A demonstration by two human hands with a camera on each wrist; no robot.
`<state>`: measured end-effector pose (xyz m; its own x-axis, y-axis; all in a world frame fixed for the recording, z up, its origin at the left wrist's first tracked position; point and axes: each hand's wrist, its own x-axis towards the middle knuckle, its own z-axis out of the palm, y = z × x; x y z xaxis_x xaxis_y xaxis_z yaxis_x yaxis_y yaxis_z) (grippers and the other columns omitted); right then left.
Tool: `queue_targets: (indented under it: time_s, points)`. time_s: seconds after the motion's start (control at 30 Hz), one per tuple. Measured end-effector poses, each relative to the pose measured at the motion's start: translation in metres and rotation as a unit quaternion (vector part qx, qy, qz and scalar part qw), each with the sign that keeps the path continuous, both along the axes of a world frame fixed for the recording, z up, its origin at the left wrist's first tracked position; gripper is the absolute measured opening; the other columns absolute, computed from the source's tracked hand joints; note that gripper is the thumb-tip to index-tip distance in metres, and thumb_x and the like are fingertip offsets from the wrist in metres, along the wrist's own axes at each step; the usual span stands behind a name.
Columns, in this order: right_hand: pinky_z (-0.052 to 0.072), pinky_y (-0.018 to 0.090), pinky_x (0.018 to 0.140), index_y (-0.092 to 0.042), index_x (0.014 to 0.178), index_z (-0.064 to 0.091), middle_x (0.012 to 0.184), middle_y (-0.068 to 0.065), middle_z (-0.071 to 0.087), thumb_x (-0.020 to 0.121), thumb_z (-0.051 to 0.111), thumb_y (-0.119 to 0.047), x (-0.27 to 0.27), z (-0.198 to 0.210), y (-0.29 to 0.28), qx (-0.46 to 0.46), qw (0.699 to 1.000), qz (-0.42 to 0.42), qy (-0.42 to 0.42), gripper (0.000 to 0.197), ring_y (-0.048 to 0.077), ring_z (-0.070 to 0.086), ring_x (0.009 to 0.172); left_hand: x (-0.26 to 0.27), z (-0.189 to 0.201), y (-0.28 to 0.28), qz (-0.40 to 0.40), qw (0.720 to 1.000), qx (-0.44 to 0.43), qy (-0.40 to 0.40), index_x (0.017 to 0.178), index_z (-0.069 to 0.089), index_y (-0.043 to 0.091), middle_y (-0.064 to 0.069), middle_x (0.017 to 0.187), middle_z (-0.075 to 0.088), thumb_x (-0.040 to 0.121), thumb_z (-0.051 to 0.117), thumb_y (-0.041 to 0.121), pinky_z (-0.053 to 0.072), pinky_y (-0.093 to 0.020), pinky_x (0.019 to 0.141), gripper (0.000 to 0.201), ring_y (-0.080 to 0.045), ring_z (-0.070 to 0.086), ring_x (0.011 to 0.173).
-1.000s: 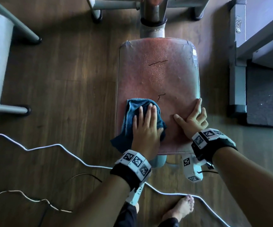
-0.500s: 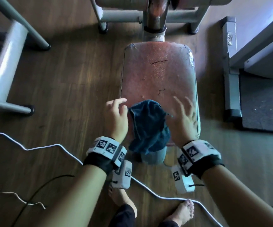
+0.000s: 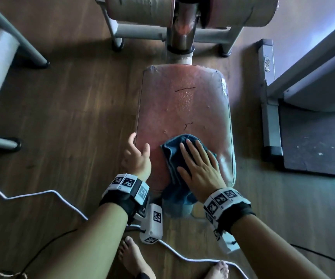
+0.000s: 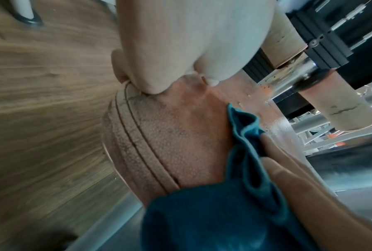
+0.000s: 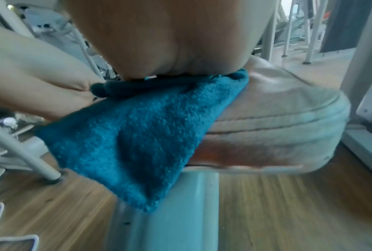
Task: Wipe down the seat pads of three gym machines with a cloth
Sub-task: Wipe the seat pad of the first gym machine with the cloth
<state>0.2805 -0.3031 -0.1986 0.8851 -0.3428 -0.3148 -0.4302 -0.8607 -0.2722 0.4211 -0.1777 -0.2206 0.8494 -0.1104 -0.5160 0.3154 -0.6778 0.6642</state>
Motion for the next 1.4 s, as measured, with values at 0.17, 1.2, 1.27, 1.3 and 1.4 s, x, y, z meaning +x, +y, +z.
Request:
queue_targets:
  time_s: [0.17, 1.2, 1.27, 1.3, 1.4]
  points:
    - [0.006, 0.042, 0.12, -0.03, 0.154, 0.001, 0.161, -0.011, -0.005, 0.094, 0.024, -0.054, 0.013, -0.001, -0.026, 0.005, 0.999, 0.04, 0.013, 0.069, 0.01, -0.014, 0.147, -0.002, -0.002, -0.001, -0.005, 1.0, 0.026, -0.01, 0.146, 0.021, 0.038, -0.019, 0.138, 0.033, 0.098, 0.044, 0.039, 0.027, -0.05, 0.107, 0.054, -0.039, 0.035, 0.126]
    - [-0.012, 0.04, 0.117, -0.026, 0.153, -0.007, 0.159, -0.012, -0.018, 0.092, 0.026, -0.065, 0.029, 0.006, -0.036, 0.045, 0.997, 0.061, 0.019, 0.079, 0.008, -0.027, 0.143, 0.0, -0.016, 0.0, -0.011, 0.995, 0.042, -0.089, 0.15, 0.022, 0.034, -0.011, 0.151, 0.033, 0.096, 0.05, 0.035, 0.018, -0.047, 0.113, 0.061, -0.032, 0.03, 0.136]
    - [-0.011, 0.041, 0.117, -0.027, 0.153, -0.008, 0.159, -0.013, -0.019, 0.093, 0.026, -0.067, 0.033, 0.004, -0.039, 0.042, 0.997, 0.064, 0.022, 0.08, 0.007, -0.026, 0.143, 0.0, -0.016, -0.001, -0.012, 0.994, 0.05, -0.095, 0.15, 0.022, 0.033, -0.01, 0.151, 0.034, 0.096, 0.05, 0.036, 0.019, -0.047, 0.113, 0.06, -0.032, 0.031, 0.136]
    - [-0.011, 0.041, 0.117, -0.027, 0.153, -0.008, 0.159, -0.013, -0.018, 0.093, 0.026, -0.067, 0.036, 0.003, -0.042, 0.043, 0.997, 0.065, 0.021, 0.08, 0.007, -0.026, 0.143, 0.0, -0.015, -0.002, -0.012, 0.994, 0.052, -0.098, 0.15, 0.023, 0.032, -0.011, 0.15, 0.035, 0.096, 0.05, 0.035, 0.019, -0.047, 0.113, 0.06, -0.032, 0.031, 0.135]
    - [-0.01, 0.041, 0.118, -0.026, 0.153, -0.008, 0.159, -0.013, -0.019, 0.092, 0.024, -0.067, 0.044, 0.003, -0.048, 0.034, 0.997, 0.067, 0.025, 0.08, 0.007, -0.026, 0.143, 0.0, -0.009, -0.003, -0.009, 0.993, 0.064, -0.101, 0.15, 0.025, 0.031, -0.013, 0.147, 0.038, 0.096, 0.051, 0.034, 0.02, -0.047, 0.113, 0.06, -0.032, 0.033, 0.135]
